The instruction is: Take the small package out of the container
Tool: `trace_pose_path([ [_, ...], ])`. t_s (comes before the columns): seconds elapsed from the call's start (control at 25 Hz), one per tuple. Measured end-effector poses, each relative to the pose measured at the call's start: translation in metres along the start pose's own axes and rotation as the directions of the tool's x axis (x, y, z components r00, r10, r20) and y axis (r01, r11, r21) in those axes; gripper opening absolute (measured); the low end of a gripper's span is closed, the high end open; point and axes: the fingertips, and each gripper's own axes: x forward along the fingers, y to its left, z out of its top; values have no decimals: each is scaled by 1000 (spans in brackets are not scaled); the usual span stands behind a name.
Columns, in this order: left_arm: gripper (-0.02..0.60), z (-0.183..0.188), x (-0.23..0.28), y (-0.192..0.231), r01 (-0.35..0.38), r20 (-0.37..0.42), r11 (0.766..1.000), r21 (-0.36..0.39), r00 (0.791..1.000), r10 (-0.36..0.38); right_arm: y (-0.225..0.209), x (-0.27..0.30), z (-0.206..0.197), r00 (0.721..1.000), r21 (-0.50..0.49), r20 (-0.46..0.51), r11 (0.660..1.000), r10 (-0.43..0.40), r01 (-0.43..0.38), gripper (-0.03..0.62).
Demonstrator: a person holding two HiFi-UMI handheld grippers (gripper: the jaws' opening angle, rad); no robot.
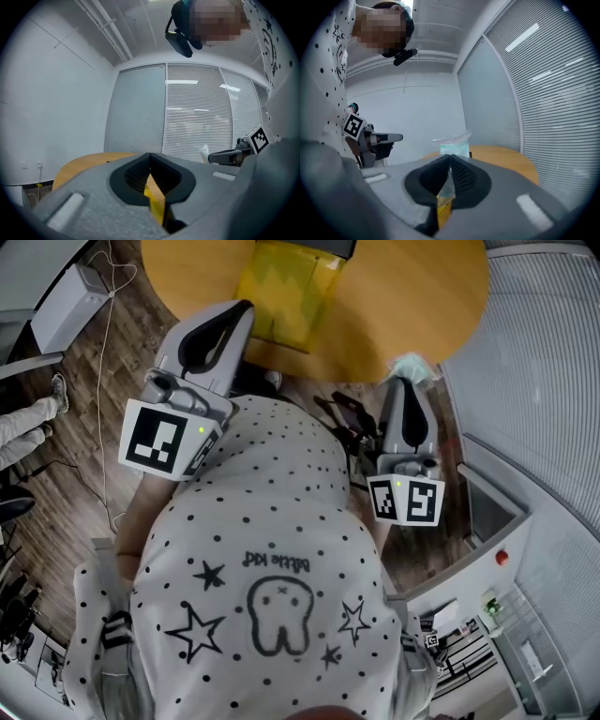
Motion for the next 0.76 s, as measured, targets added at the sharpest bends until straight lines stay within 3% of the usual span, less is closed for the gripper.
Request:
trace_pose_path([
  [0.76, 11, 1, 0, 0, -1, 2, 1000, -1, 1000, 1, 1, 1, -2, 1000, -4, -13, 1000, 3, -3, 5],
])
